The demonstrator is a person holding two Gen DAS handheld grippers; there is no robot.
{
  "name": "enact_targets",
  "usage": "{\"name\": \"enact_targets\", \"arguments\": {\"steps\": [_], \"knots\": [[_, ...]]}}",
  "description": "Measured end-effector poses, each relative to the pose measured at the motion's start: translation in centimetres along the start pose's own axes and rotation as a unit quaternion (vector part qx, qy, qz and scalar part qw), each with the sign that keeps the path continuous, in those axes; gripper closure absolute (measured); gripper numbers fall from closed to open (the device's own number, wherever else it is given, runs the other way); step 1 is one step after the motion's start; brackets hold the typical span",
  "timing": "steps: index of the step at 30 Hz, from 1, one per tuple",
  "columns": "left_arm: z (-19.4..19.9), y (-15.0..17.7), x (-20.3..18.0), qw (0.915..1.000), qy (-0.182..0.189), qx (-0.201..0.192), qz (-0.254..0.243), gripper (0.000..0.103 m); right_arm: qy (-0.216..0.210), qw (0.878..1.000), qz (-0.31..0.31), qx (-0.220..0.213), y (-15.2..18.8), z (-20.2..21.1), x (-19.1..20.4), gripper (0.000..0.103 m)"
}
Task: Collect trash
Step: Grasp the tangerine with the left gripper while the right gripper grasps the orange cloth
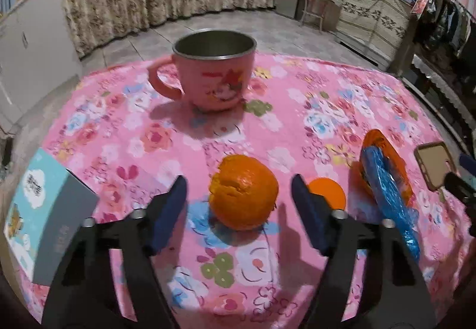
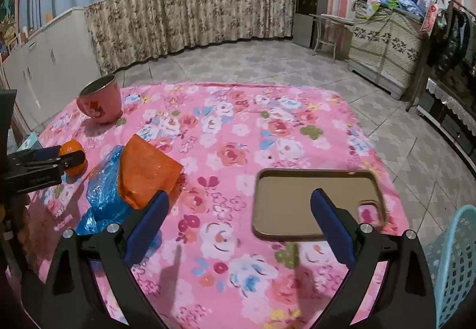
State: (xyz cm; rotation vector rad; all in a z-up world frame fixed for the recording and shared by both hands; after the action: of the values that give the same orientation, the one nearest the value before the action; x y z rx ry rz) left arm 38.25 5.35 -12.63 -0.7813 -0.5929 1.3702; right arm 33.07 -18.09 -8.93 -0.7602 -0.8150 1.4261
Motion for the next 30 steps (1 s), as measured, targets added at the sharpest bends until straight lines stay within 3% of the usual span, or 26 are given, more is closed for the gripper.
{"name": "enact_targets", "arguments": {"steps": [3,6,16,18,24,26,27,30], "knots": [[0.3,0.1,0.1,0.9999,0.010,-0.002,0.009,0.059,-0.017,1.000,-0.004,0.010,0.1,-0.9,1.1,0.009],[0.5,0.0,0.0,0.9999,0.013,-0.007,0.007,0.064,-0.026,1.000,0.000,0.013,-0.3,-1.5,2.3,0.009],[3.5,-0.5,0.9,0.9994,-0.008,-0.031,-0.011,0.066,-0.062,0.997,0.042,0.020,-0.1,-1.5,6.9,0.014],[4.4,-0.5,1.2,0.9993,-0.005,-0.037,0.006,0.066,-0.069,0.996,0.044,0.029,0.1,-1.7,7.3,0.031],[6.0,-0.2,1.4,0.9988,-0.011,-0.046,0.009,0.066,-0.095,0.993,0.052,0.042,0.4,-1.9,9.2,0.056],[6.4,-0.1,1.1,0.9988,-0.004,-0.047,0.012,0.066,-0.106,0.992,0.052,0.044,0.5,-1.9,9.7,0.073],[6.5,-0.1,0.9,0.9988,-0.002,-0.048,0.011,0.066,-0.110,0.992,0.052,0.044,0.5,-1.8,9.9,0.086],[6.9,0.0,0.6,0.9987,-0.004,-0.052,-0.001,0.066,-0.118,0.991,0.056,0.039,0.2,-1.3,10.1,0.097]]}}
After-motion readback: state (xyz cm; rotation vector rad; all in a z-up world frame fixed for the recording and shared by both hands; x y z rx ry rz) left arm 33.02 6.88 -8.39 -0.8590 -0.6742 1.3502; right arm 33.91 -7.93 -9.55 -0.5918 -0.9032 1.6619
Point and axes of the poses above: each gripper's, at about its wrist camera, not at the fingertips, and z roughly against the way its jaws point, x to its left, y to its underside, the point moved 9 cm from there along -z, roughly the way its jaws point, and after that the axes turned 12 degrees about -x, right-handed, at the moved point
